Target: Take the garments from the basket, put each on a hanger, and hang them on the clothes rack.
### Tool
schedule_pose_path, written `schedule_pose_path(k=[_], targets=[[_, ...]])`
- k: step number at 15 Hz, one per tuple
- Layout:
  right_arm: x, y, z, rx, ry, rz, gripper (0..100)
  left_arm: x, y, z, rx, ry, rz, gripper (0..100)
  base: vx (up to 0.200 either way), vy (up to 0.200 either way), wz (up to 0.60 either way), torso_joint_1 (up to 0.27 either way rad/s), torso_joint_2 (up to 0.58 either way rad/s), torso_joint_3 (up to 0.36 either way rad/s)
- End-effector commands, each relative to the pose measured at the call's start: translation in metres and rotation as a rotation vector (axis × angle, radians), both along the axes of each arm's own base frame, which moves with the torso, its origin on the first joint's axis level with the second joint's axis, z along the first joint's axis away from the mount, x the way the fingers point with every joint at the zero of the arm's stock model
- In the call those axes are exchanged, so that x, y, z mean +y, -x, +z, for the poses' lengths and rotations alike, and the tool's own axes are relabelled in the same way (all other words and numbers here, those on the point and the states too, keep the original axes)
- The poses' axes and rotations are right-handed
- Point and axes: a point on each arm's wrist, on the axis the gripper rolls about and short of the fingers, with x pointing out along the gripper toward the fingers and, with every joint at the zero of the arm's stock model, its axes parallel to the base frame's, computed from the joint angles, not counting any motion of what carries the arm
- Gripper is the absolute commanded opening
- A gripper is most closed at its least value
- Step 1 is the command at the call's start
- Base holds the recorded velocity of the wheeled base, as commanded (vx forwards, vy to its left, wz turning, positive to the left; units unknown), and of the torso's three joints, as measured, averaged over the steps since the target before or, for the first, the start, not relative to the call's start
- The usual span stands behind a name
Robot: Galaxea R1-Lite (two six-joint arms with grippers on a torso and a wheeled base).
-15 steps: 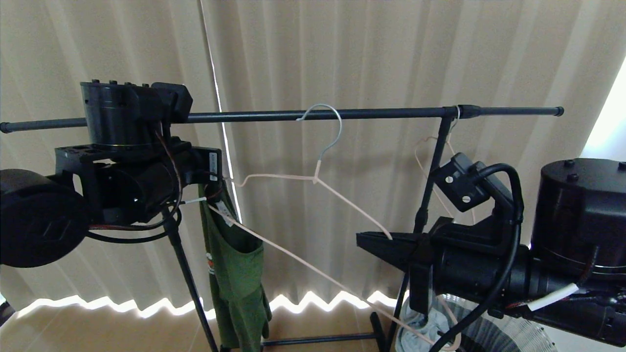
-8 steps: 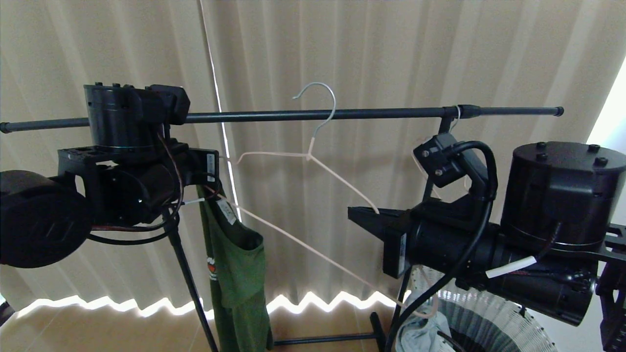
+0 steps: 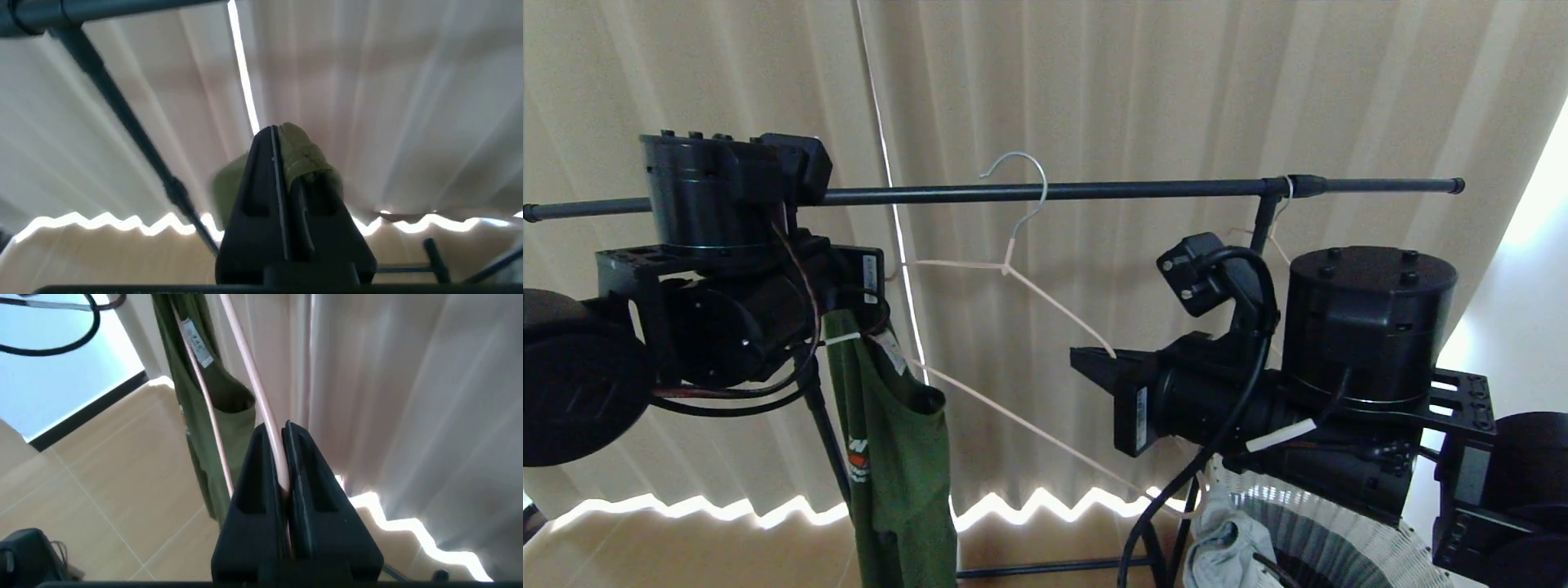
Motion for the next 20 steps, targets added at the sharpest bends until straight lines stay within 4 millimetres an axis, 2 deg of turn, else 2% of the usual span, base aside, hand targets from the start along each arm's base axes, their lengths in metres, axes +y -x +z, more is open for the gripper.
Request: schedule_pose_path(k=[1,6,10,16,17,19,20], targets=[[0.014,-0.001,-0.009,0.018,0.018,0.026,0,-0.002,0.015,0.011,-0.033,0.016,-0.029,0,0.0,0.0,0.0,0.0,0.0,0.0],[0.027,-0.012,-0.025,0.045,0.048,-0.01,0,-0.008,0.039,0.02,-0.051,0.028,-0.094,0,0.0,0.0,0.0,0.0,0.0,0.0],[0.036,-0.019,-0.026,0.042,0.044,-0.01,0,-0.021,0.055,0.02,-0.047,0.04,-0.173,0,0.0,0.0,0.0,0.0,0.0,0.0],[0.037,-0.02,-0.023,0.037,0.032,-0.011,0,-0.027,0.057,0.017,-0.03,0.049,-0.271,0,0.0,0.0,0.0,0.0,0.0,0.0],[0.037,-0.02,-0.023,0.035,0.03,-0.011,0,-0.027,0.059,0.015,-0.015,0.061,-0.352,0,0.0,0.0,0.0,0.0,0.0,0.0],[0.037,-0.02,-0.022,0.034,0.029,-0.011,0,-0.027,0.059,0.015,-0.012,0.067,-0.384,0,0.0,0.0,0.0,0.0,0.0,0.0],[0.037,-0.021,-0.018,0.026,0.015,-0.013,0,-0.029,0.06,0.012,0.01,0.083,-0.504,0,0.0,0.0,0.0,0.0,0.0,0.0]])
